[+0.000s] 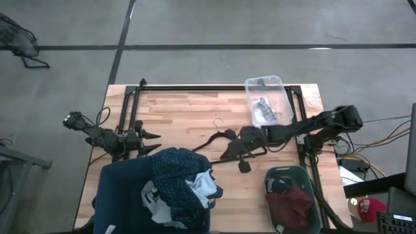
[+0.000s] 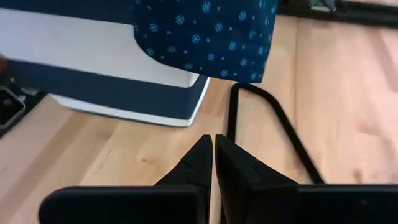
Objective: Pick & Place Cloths
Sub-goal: Put the blue shirt into the blue laundry bin
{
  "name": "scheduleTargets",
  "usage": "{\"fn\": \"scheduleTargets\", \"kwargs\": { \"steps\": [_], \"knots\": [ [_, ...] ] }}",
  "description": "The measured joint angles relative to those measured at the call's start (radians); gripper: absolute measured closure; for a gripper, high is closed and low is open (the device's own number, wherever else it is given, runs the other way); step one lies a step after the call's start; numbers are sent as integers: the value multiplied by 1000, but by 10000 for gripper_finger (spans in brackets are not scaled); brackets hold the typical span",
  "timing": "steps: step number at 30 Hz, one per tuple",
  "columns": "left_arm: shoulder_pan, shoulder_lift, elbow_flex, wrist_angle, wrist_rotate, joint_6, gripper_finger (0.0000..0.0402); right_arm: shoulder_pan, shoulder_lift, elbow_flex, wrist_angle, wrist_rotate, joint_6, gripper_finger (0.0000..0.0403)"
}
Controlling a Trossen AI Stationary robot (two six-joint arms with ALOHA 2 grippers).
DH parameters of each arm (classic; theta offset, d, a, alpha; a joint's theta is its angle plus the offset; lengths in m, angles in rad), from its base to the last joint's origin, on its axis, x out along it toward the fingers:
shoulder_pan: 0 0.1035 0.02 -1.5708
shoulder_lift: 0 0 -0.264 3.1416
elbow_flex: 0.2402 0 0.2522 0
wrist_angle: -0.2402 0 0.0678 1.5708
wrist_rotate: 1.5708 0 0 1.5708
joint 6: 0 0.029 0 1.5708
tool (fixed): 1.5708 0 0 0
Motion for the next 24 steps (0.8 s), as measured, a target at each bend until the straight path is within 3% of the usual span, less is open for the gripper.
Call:
{"fn": "scheduleTargets", "kwargs": {
  "steps": [6,10,18,24],
  "knots": [
    [0,0,0,0,0,0,225,-1,116,36,57,6,41,394],
    [0,0,0,0,0,0,225,-1,183,99,35,81,120,394],
    [0,0,0,0,0,0,225,2,215,151,-9,109,129,394],
    [0,0,0,0,0,0,225,34,215,135,5,268,127,394]
  ]
}}
